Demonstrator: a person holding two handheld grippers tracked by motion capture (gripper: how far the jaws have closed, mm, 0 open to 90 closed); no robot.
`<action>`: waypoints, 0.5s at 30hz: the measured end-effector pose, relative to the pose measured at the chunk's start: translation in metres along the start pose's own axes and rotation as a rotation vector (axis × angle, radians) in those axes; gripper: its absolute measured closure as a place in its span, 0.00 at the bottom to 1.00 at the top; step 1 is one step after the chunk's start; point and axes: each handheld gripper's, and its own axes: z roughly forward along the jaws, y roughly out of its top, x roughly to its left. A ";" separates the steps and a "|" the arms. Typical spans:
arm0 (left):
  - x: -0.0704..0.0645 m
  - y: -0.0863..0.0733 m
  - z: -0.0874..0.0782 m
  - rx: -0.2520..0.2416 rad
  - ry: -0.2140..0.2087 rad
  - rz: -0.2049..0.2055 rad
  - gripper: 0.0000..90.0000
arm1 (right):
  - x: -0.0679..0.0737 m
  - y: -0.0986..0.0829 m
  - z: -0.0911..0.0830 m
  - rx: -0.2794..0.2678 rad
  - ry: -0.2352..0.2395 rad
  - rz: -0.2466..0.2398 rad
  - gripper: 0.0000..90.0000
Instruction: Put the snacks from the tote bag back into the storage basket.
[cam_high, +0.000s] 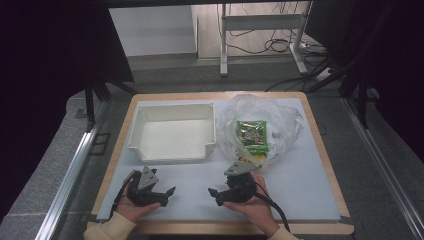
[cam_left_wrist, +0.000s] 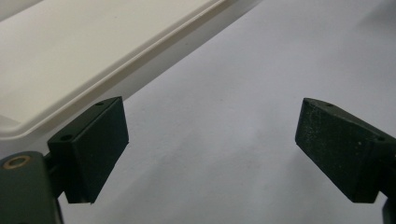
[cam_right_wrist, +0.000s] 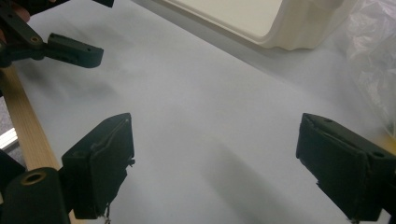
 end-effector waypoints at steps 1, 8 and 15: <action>0.000 0.000 -0.001 -0.003 0.003 -0.003 0.11 | -0.001 -0.001 0.001 0.009 0.002 -0.007 0.14; -0.001 -0.001 -0.008 -0.037 0.023 -0.010 0.11 | 0.002 -0.002 0.005 0.025 0.001 -0.022 0.15; -0.004 -0.001 -0.008 -0.032 0.004 0.012 0.11 | 0.010 0.001 0.005 0.023 0.040 -0.016 0.14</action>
